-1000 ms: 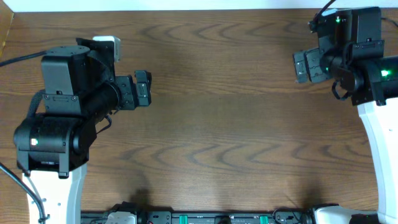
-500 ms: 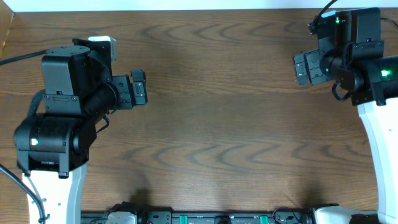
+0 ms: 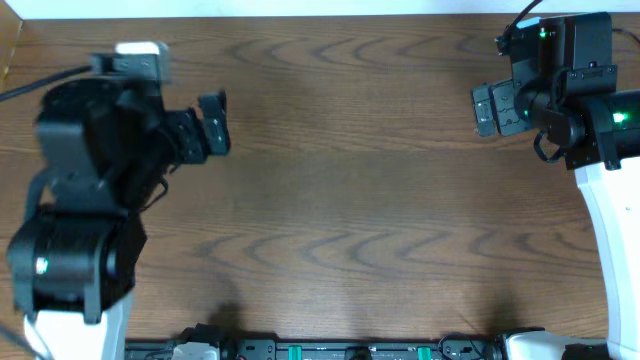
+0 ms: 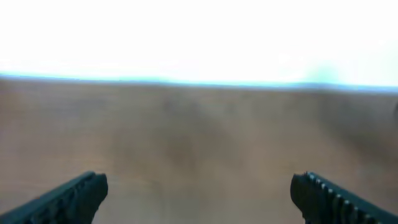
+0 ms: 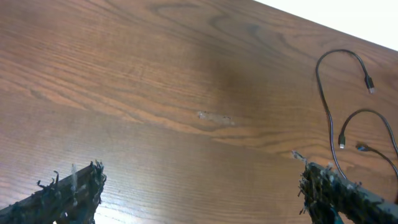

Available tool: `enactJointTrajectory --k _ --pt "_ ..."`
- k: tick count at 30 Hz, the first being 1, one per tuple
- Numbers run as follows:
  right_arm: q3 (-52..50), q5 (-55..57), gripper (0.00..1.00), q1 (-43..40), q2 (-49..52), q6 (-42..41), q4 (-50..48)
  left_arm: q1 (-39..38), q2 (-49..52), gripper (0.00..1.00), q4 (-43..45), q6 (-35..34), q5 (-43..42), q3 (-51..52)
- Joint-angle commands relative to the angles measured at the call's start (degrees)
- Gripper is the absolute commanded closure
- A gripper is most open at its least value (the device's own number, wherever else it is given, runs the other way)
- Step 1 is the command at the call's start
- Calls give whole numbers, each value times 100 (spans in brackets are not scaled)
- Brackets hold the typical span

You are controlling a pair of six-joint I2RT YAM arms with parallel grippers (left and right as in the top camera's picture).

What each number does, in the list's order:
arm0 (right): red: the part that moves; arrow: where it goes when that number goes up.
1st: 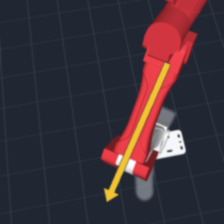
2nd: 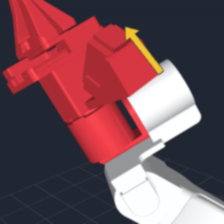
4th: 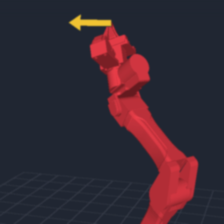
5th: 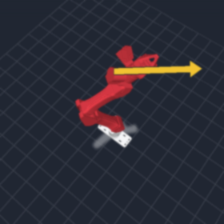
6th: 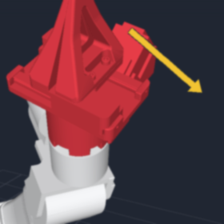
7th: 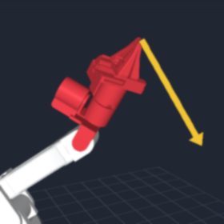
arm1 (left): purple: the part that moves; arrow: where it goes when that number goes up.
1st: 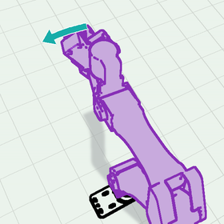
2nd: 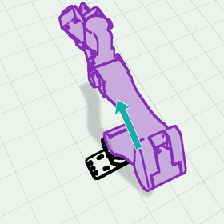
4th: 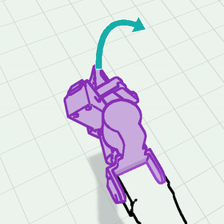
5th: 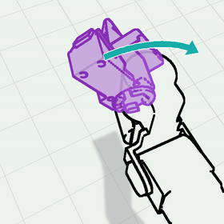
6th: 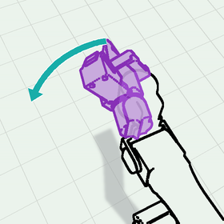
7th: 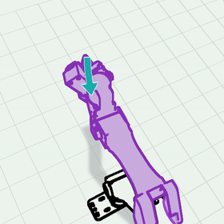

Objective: Untangle cables

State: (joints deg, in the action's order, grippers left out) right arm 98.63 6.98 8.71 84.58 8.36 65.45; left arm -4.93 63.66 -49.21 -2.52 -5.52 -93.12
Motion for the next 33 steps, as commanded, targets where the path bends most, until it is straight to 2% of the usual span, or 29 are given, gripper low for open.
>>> enactJointTrajectory --k 1,9,11,14,21,30,33 --pt "61 37 1 33 -87 -61 17 96 -568 1 654 105 175 396" --pt "61 37 1 35 -87 -61 17 778 -2573 1 2236 101 168 2758" --pt "61 37 1 33 -87 -61 17 863 -3134 1 2804 101 168 3442" --pt "61 37 1 35 -87 -61 17 861 -4013 1 4122 98 -149 4579" --pt "61 37 1 33 -87 -61 17 861 -5051 1 6192 96 -839 6061" --pt "63 37 1 35 -90 -61 17 861 -6085 1 7538 98 -903 7291" --pt "63 37 1 35 -87 -61 17 861 -6356 1 8244 101 -903 7696"
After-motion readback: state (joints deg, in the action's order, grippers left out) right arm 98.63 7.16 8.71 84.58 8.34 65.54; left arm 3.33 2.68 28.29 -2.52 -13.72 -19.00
